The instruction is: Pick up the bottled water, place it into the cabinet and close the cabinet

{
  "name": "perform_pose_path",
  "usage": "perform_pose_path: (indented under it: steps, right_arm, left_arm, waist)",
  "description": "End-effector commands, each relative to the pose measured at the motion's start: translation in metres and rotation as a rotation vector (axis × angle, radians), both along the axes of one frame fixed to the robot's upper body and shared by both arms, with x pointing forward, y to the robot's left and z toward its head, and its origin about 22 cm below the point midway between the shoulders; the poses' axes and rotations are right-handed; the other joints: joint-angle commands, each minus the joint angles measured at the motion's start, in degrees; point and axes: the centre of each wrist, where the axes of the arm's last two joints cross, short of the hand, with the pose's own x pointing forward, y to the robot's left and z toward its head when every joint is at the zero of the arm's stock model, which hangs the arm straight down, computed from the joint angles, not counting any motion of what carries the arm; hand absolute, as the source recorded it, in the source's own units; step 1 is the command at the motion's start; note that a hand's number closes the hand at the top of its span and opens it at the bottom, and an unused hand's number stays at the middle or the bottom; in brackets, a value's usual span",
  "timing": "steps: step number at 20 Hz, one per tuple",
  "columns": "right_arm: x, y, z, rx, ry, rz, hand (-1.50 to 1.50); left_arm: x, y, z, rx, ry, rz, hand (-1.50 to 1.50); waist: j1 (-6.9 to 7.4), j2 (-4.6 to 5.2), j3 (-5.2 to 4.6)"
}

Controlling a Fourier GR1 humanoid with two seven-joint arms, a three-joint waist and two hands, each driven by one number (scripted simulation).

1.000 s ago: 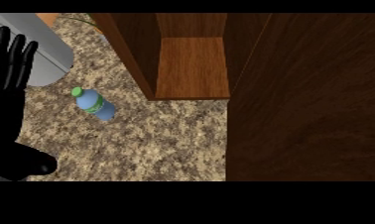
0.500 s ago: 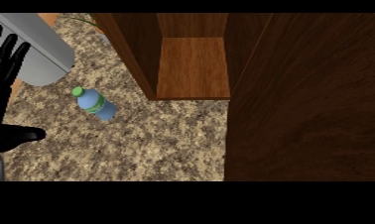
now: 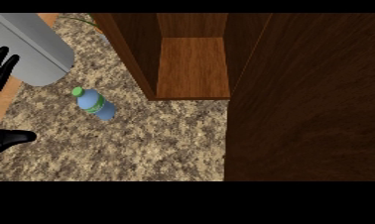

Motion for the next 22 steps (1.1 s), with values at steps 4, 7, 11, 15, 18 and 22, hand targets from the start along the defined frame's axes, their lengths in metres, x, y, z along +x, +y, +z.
perform_pose_path:
  steps: [4, 7, 11, 15, 18, 22]
  right_arm:
    - [-0.033, -0.001, 0.034, -0.016, -0.046, 0.015, -1.50]
    - [-0.032, -0.004, 0.028, -0.013, -0.034, 0.004, -1.50]
    - [-0.039, 0.006, 0.034, -0.001, -0.034, -0.017, -1.50]
    - [-0.043, 0.003, 0.030, -0.002, -0.059, 0.003, -1.50]
    - [-0.050, -0.005, 0.034, -0.021, -0.049, 0.025, -1.50]
    - [-0.053, 0.002, 0.028, -0.012, -0.043, 0.019, -1.50]
  left_arm:
    - [0.004, 0.003, -0.043, -0.017, 0.070, 0.036, -1.50]
    - [0.014, 0.014, -0.067, -0.020, 0.119, 0.017, -1.50]
    - [0.017, 0.018, -0.095, -0.023, 0.219, -0.003, -1.50]
    - [0.035, 0.020, -0.129, -0.090, 0.253, 0.006, -1.50]
    - [0.034, 0.018, -0.150, -0.115, 0.279, 0.006, -1.50]
    - [0.041, 0.026, -0.172, -0.094, 0.285, 0.028, -1.50]
  waist:
    - [-0.25, 0.07, -0.04]
    - [-0.32, 0.18, -0.04]
    - [-0.50, 0.18, -0.09]
    - [-1.57, 0.24, -0.14]
    - [-1.48, 0.20, -0.09]
    - [-1.88, 0.34, -0.17]
